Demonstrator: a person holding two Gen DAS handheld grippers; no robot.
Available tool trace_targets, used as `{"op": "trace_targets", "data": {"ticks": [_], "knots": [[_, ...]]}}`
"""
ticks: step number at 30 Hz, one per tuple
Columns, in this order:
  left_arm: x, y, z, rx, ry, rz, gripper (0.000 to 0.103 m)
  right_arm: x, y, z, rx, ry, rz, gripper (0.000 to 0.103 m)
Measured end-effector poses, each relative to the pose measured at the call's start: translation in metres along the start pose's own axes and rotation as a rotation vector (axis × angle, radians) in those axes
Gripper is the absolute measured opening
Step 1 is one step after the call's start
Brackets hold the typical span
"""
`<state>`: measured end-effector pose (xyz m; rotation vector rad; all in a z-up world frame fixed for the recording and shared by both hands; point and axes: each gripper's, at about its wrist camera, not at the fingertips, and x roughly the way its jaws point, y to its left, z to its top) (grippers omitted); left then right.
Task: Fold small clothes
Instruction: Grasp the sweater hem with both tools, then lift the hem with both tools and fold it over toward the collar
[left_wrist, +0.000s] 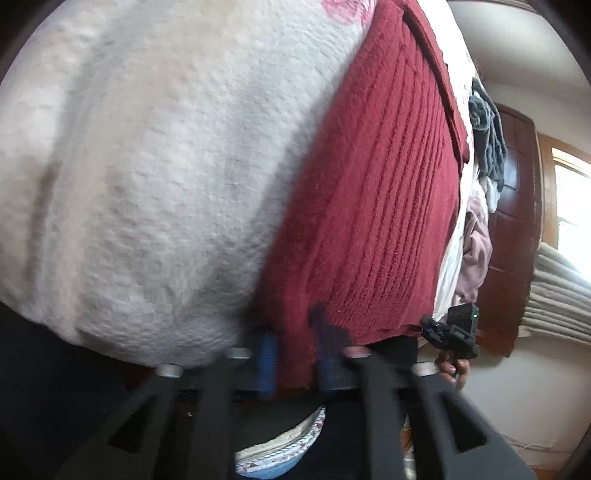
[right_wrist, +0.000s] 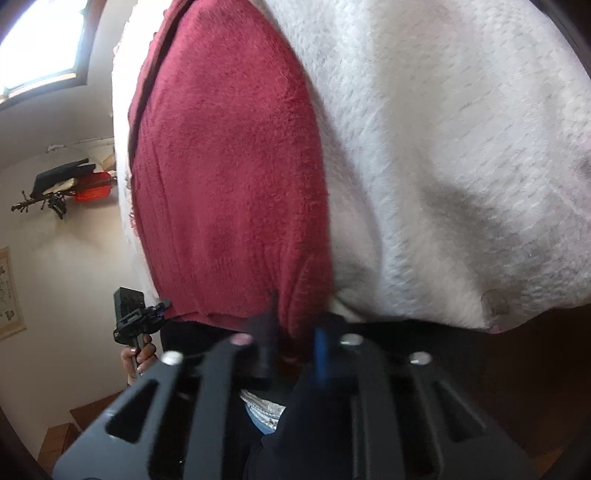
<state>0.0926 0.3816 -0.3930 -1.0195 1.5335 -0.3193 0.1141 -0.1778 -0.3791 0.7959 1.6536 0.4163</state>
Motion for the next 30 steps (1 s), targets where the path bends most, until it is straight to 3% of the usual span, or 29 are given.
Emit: {"op": "trace_targets", "data": {"ticks": [9,16,23,30], "knots": [[-0.042,-0.024,-0.017,0.029,-0.093,-0.116,0.006,-0.039,0.024,-0.018,-0.039,-0.102,0.115,0.005],[-0.092,-0.076,-0.019,0.104,-0.166,-0.185,0.006,-0.085,0.063,-0.018,-0.11,-0.182,0.202,0.005],[-0.132,-0.129,0.006,0.175,-0.212,-0.217,0.006,-0.129,0.103,0.003,-0.148,-0.26,0.282,0.005],[-0.159,-0.164,0.053,0.178,-0.253,-0.239,0.006,-0.155,0.145,0.049,-0.162,-0.318,0.293,0.005]]}}
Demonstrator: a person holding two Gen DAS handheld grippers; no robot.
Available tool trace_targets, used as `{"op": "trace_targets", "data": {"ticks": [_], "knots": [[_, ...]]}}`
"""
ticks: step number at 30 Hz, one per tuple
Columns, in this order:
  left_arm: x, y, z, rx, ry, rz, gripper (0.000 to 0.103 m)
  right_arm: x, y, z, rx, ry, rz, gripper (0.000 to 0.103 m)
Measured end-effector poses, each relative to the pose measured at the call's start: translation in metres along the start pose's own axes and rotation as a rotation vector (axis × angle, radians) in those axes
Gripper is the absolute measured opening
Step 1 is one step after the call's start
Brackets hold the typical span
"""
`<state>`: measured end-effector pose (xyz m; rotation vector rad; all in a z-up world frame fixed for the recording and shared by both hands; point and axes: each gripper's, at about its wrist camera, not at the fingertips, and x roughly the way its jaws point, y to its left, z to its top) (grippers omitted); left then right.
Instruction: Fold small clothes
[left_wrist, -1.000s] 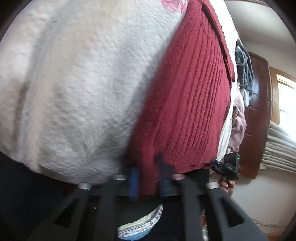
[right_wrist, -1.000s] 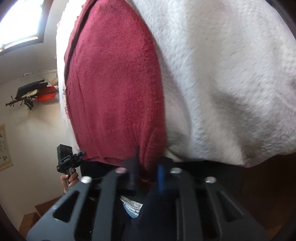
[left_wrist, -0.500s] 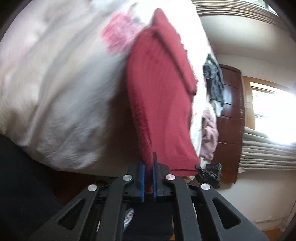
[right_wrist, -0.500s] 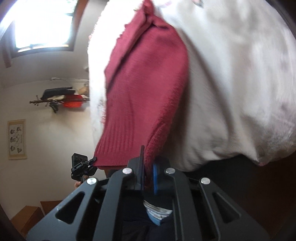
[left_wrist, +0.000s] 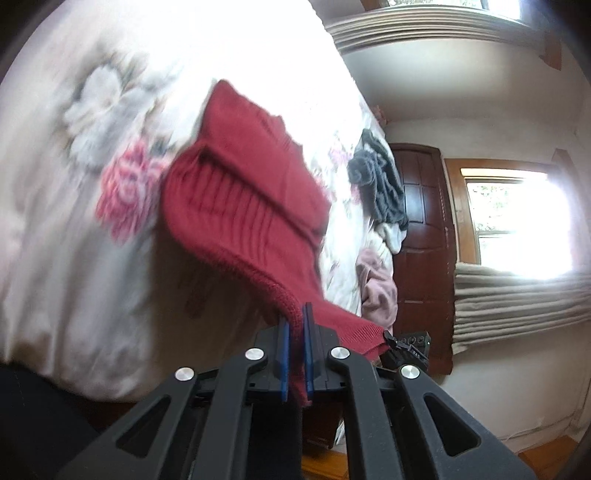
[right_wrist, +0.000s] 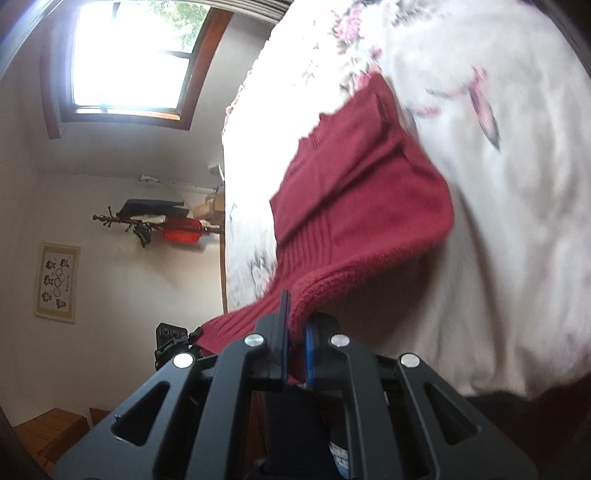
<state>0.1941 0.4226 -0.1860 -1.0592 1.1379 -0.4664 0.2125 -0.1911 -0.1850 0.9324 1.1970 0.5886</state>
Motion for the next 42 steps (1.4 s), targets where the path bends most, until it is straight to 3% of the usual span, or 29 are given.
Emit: {"op": "trace_targets", "data": {"ticks": [5,12,19,25,29,35,37,42], "knots": [[0.011,-0.01,0.051,-0.02,-0.029,-0.012,0.006,0.017,0.018,0.051,-0.016,-0.021,-0.032,0.005],[0.049,0.003,0.138,-0.097,-0.059,0.001,0.006,0.055,0.014,0.128,0.009,-0.025,-0.079,0.005],[0.105,0.038,0.2,-0.162,-0.042,0.063,0.006,0.116,-0.02,0.193,0.055,0.011,-0.148,0.005],[0.151,0.078,0.237,-0.209,-0.02,0.128,0.006,0.162,-0.057,0.228,0.099,0.037,-0.202,0.005],[0.169,0.098,0.256,-0.23,-0.01,0.128,0.007,0.178,-0.08,0.246,0.148,0.029,-0.203,0.017],[0.169,0.087,0.259,-0.112,-0.023,0.128,0.021,0.165,-0.08,0.257,0.112,-0.006,-0.162,0.031],[0.166,0.081,0.256,-0.048,-0.035,0.174,0.032,0.161,-0.077,0.257,0.078,-0.008,-0.187,0.032],[0.166,0.071,0.251,0.074,-0.021,0.269,0.044,0.167,-0.07,0.249,-0.05,0.02,-0.318,0.037]]}}
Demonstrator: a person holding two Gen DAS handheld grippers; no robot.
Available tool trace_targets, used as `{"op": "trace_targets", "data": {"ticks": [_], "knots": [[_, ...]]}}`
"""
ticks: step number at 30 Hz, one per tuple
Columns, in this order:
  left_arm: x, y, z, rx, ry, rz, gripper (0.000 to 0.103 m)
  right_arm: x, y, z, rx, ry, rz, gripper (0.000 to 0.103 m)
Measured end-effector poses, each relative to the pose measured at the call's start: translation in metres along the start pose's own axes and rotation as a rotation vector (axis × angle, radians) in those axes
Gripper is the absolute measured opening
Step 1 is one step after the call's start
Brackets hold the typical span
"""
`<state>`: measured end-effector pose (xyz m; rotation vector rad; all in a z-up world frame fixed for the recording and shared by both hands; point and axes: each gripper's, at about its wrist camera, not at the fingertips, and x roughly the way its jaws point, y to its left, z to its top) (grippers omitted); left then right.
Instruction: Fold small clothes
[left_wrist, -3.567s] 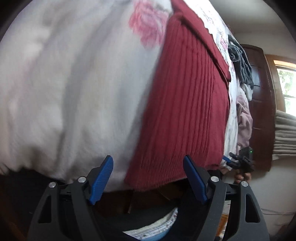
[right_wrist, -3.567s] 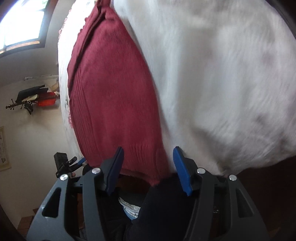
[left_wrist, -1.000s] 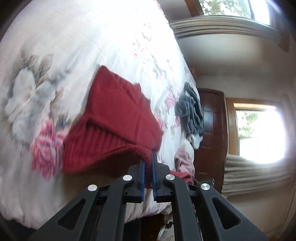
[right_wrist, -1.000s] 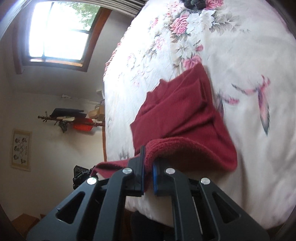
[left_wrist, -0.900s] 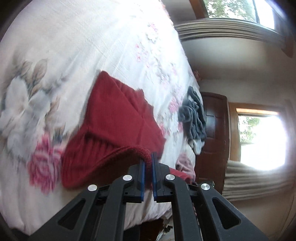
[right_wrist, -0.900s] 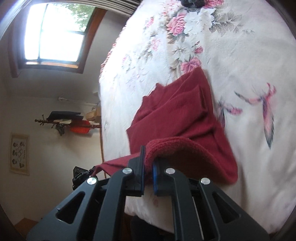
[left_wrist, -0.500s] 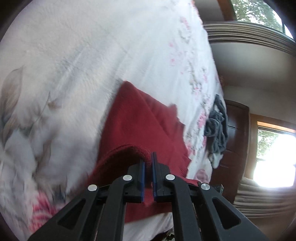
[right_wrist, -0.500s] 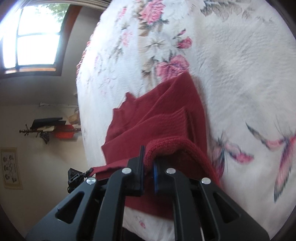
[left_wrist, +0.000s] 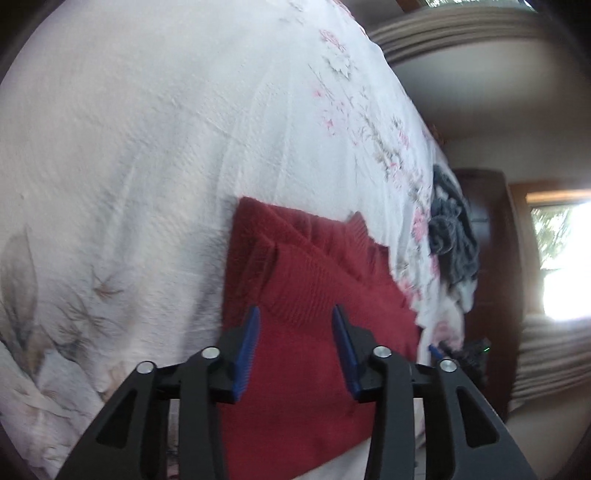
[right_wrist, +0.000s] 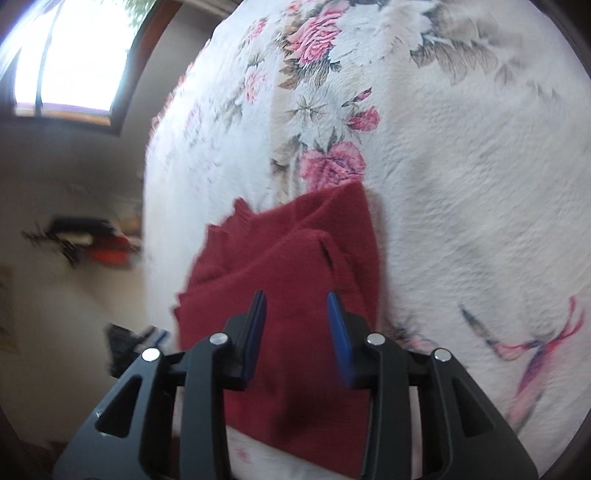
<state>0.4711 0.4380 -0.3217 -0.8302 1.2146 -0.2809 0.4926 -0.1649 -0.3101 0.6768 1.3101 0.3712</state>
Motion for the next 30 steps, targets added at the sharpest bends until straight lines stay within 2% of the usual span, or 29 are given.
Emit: {"op": "trace_targets", "data": {"ticks": [2,4,12,14,15,16,19,23,30], "knots": [[0.003,-0.004,-0.001,0.049,0.002,0.073,0.049,0.006,0.005,-0.002,-0.062,-0.008,-0.079,0.041],[0.006,-0.006,-0.001,0.081,0.012,0.103,0.056,0.011,0.003,-0.004,-0.087,-0.004,-0.103,0.046],[0.036,-0.02,-0.004,0.222,0.087,0.245,0.06,0.033,-0.008,-0.003,-0.104,0.014,-0.163,0.049],[0.041,-0.025,-0.006,0.265,0.081,0.287,0.054,0.037,-0.008,-0.003,-0.109,0.02,-0.169,0.049],[0.041,-0.028,-0.007,0.285,0.075,0.312,0.035,0.038,-0.007,-0.003,-0.114,0.021,-0.171,0.049],[0.04,-0.03,-0.008,0.295,0.063,0.331,0.022,0.039,-0.006,-0.005,-0.124,0.023,-0.166,0.047],[0.032,-0.038,-0.013,0.332,0.01,0.339,0.012,0.039,-0.002,-0.009,-0.161,0.021,-0.163,0.019],[0.023,-0.048,-0.023,0.383,-0.047,0.341,0.01,0.036,0.004,-0.017,-0.227,-0.011,-0.194,0.008],[-0.002,-0.059,-0.029,0.387,-0.142,0.278,0.008,0.021,0.015,-0.023,-0.267,-0.067,-0.197,0.006]]}}
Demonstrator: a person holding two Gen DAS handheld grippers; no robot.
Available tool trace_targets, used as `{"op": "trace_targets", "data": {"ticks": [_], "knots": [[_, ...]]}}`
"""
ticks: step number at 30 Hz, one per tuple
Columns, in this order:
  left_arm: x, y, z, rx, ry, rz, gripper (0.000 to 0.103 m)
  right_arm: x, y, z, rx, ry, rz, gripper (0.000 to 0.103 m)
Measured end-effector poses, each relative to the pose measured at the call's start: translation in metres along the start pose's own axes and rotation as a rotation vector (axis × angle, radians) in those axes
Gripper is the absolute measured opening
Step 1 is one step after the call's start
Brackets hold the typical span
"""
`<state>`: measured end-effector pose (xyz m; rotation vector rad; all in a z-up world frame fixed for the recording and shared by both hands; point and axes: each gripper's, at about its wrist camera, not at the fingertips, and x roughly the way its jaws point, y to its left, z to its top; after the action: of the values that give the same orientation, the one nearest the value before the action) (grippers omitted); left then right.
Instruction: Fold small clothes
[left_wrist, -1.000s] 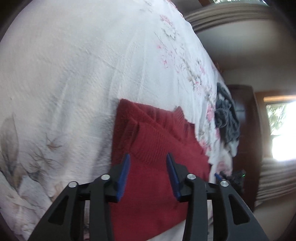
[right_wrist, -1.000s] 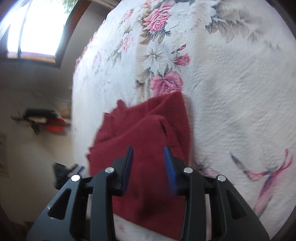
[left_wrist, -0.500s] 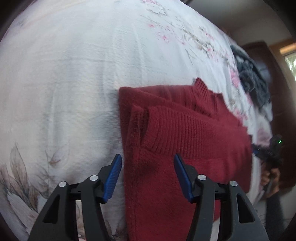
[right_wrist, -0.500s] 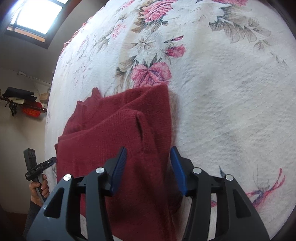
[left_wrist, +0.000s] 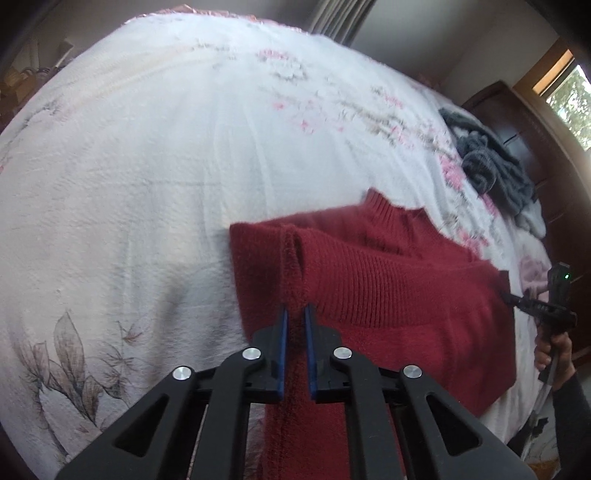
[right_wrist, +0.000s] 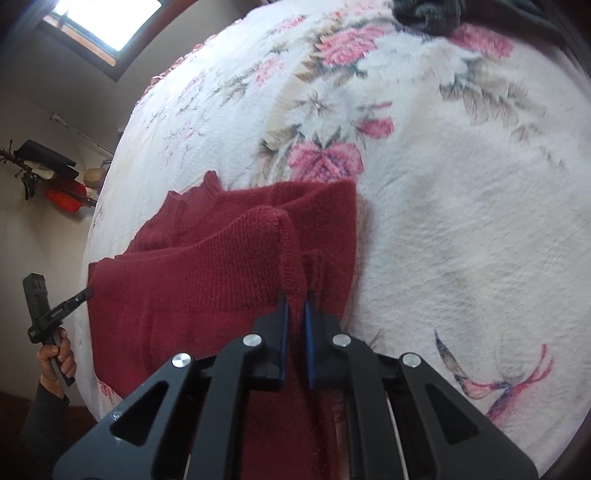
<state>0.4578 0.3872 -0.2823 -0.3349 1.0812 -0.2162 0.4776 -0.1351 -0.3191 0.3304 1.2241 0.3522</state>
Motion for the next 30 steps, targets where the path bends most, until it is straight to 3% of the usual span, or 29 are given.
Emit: {"op": "trace_targets", "data": {"ticks": [7,14,21,30], "knots": [[-0.03,-0.019,0.024,0.062,-0.09,-0.031,0.007,-0.03,0.02,0.016,-0.058,-0.071,0.002,0.006],[-0.019,-0.017,0.069,0.041,-0.122,-0.035,0.007,-0.029,0.022,0.062,-0.038,-0.114,0.003,0.006],[0.02,-0.001,0.106,-0.01,-0.088,-0.018,0.007,0.001,0.011,0.102,0.016,-0.105,-0.019,0.006],[0.079,0.03,0.116,-0.093,0.011,-0.005,0.007,0.05,-0.002,0.122,0.037,-0.043,-0.071,0.005]]}}
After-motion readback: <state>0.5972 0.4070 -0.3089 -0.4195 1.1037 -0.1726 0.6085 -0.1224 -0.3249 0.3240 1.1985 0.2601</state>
